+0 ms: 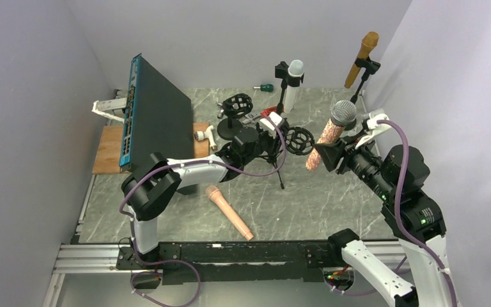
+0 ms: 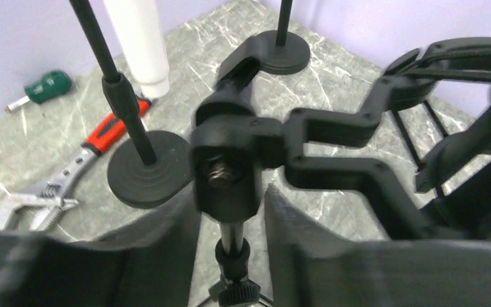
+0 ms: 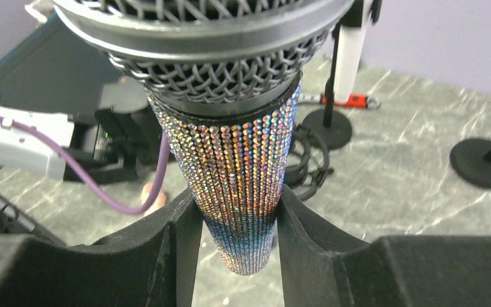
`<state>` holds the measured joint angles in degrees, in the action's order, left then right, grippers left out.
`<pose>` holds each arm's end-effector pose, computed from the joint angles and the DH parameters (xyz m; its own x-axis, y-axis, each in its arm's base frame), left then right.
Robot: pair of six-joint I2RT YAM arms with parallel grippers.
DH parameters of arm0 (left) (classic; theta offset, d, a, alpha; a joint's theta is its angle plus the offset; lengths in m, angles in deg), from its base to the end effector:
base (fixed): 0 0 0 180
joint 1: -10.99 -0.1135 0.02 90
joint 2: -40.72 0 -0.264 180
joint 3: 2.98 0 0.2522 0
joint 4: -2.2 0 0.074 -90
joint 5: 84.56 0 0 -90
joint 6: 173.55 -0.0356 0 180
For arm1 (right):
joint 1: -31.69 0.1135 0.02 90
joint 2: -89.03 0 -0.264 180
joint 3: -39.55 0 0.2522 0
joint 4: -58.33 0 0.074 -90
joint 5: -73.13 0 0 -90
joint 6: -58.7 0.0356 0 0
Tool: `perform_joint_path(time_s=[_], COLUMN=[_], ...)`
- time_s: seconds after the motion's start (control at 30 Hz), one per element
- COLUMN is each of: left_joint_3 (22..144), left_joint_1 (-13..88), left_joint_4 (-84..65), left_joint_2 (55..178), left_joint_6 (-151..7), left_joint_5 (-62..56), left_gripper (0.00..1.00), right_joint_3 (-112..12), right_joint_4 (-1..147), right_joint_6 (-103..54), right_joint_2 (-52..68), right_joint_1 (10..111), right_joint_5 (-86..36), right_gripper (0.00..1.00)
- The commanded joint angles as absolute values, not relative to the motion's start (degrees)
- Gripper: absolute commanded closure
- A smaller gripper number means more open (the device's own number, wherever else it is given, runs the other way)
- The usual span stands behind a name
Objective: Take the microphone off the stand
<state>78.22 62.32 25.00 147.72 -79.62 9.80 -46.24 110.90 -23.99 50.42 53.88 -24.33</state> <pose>0.2730 -0.3368 0.2505 -0.0827 -0.0060 -0.9966 0.7271 0.6835 -0.0645 0.0852 0.0398 0.4530 -0.1491 0.0754 -0.9859 -0.4791 0.8667 0.1388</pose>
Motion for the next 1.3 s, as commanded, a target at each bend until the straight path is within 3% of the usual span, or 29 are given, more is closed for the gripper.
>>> perform_joint_path(time_s=[0.0,0.03,0.07,0.13,0.37,0.53,0.7,0.87,1.0,1.13,1.27], left_joint_3=[78.80,77.40,75.58,71.76,62.46,63.86,72.36,77.16,76.13,73.43,63.27], left_joint_1=[61.97,61.99,61.98,62.00,61.92,61.80,61.55,61.35,61.19,60.92,59.83], left_joint_4=[19.85,19.78,20.32,20.42,8.69,-10.26,-26.34,-23.92,-15.81,-12.50,-3.40], left_joint_2=[144.74,143.24,141.64,137.70,121.22,110.06,102.07,94.82,91.38,89.60,83.03], left_joint_6=[-77.47,-76.68,-75.77,-73.51,-67.12,-70.97,-79.40,-89.59,-96.16,-98.45,-99.05], left_joint_5=[8.15,7.83,7.60,7.92,6.72,4.36,14.53,23.06,25.44,28.69,29.33], left_gripper=[0.42,0.26,0.15,0.02,0.01,0.01,0.00,0.00,0.01,0.01,0.01], right_joint_3=[-47.76,-48.19,-48.43,-48.36,-47.01,-43.23,-36.08,-32.67,-31.02,-31.19,-36.36], right_joint_4=[120.75,122.03,122.83,123.64,126.30,125.96,123.56,121.41,118.17,116.36,118.11], right_joint_6=[-21.69,-21.53,-21.20,-20.90,-20.21,-20.73,-22.67,-20.90,-17.51,-13.69,-11.41], right_joint_2=[51.53,51.69,52.10,52.88,51.79,51.82,51.69,50.63,47.45,41.60,31.23], right_joint_1=[53.88,53.87,53.91,53.92,53.91,53.91,53.95,54.75,60.41,73.94,84.23], right_joint_5=[-26.82,-27.36,-28.05,-30.23,-35.20,-42.71,-54.57,-54.42,-50.85,-36.81,-22.71], right_gripper=[1.00,1.00,1.00,1.00,1.00,1.00,1.00,1.00,1.00,1.00,1.00])
